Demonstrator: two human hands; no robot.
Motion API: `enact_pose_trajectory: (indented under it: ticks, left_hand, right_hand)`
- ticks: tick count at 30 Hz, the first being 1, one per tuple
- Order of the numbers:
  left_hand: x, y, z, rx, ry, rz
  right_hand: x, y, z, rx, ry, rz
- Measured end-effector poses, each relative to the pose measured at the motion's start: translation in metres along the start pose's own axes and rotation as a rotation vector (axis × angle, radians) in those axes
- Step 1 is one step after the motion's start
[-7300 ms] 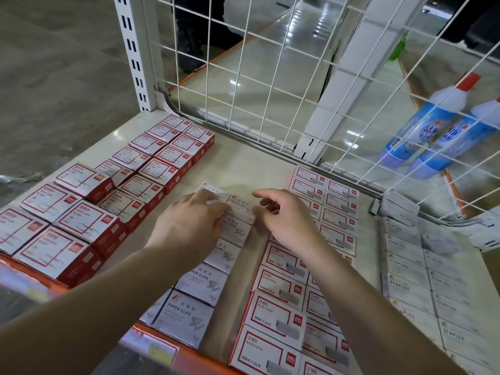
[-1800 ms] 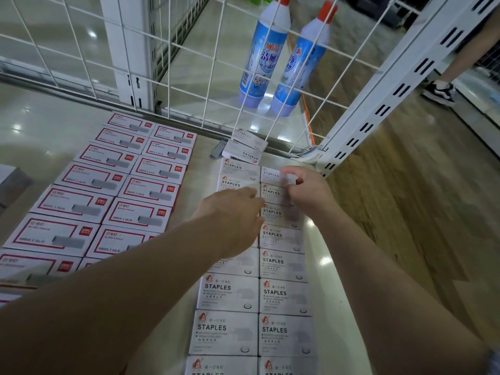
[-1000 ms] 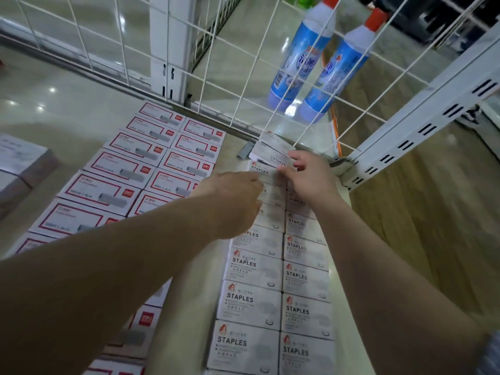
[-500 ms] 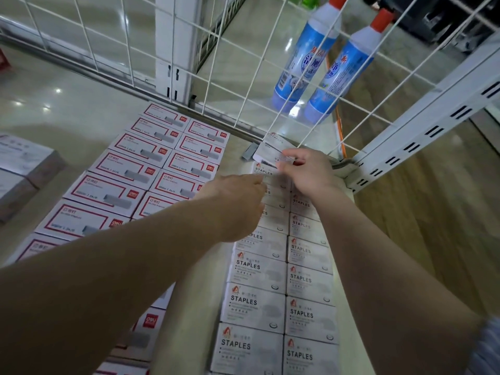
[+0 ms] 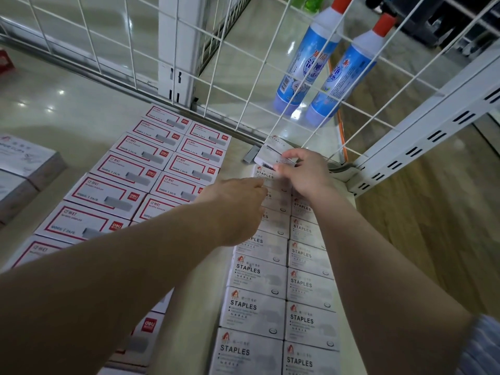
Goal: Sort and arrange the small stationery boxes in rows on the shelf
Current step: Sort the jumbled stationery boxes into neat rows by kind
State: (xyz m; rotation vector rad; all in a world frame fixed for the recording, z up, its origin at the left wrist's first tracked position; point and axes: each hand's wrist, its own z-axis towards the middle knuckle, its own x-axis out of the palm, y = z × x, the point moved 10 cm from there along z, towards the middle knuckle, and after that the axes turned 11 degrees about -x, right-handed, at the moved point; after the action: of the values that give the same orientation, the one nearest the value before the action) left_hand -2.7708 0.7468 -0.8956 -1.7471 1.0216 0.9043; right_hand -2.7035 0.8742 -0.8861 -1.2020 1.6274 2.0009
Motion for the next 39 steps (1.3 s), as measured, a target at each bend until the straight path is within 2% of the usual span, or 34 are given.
enact_pose_trajectory:
  ticks: [29,39]
  left_hand:
    - [-0.001,-0.001,0.0,-0.018,-0.015,-0.002]
    - [-0.001,-0.002,0.001,-0.012,-0.016,0.022]
  right_hand:
    - [-0.005,0.008,-0.008,-0.199,-0.112,-0.096]
    - [-0.015,0.015,-0.014,-0.289,-0.216,-0.137]
